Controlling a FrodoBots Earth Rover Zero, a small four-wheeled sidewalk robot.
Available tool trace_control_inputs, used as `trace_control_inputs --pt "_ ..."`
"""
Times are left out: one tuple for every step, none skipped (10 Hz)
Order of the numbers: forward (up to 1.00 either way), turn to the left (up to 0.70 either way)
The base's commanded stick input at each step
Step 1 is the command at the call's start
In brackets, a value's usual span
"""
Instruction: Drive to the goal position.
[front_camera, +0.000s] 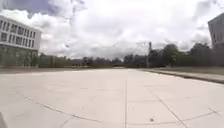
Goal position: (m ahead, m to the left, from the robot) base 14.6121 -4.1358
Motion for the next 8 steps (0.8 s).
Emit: trace_control_inputs --pt "0.7 0.0" --pt "0.7 0.0" --pt "0.7 0.0" --pt "0.7 0.0" --pt "0.7 0.0" --pt "0.7 0.0" --pt "0.7 0.0" --pt "0.7 0.0"
